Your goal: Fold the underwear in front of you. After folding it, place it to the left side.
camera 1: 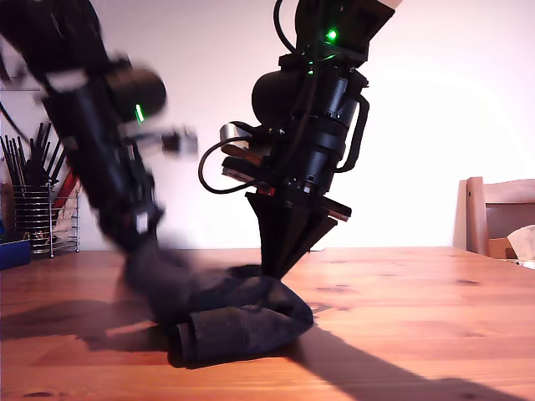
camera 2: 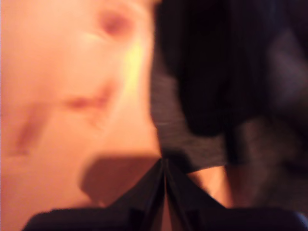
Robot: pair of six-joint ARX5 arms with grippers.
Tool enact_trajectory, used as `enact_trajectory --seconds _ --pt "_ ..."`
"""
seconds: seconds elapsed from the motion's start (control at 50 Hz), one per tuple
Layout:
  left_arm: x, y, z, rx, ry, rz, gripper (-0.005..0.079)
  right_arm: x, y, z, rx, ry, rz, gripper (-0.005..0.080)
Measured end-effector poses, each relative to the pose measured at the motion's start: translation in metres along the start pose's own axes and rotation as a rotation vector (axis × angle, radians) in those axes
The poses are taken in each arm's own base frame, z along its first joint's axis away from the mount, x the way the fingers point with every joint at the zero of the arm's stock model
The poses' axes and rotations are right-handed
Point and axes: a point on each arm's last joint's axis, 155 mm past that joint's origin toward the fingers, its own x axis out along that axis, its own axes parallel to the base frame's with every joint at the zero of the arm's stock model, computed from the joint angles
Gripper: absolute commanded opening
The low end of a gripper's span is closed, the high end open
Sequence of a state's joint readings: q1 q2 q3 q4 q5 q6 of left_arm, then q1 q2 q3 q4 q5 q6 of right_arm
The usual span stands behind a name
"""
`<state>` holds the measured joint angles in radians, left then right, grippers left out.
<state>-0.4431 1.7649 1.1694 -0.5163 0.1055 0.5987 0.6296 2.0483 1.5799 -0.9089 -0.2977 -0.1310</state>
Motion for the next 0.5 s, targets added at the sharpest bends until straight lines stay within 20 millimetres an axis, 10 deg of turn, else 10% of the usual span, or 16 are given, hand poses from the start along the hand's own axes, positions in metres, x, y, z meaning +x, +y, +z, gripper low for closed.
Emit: enact_trajectory --seconds 0.5 --pt "-0.027 -0.033 0.03 -0.188 -0.184 -0.26 -0.0021 -0.004 -0.006 0.0 0.033 -0.008 0.031 -0.0011"
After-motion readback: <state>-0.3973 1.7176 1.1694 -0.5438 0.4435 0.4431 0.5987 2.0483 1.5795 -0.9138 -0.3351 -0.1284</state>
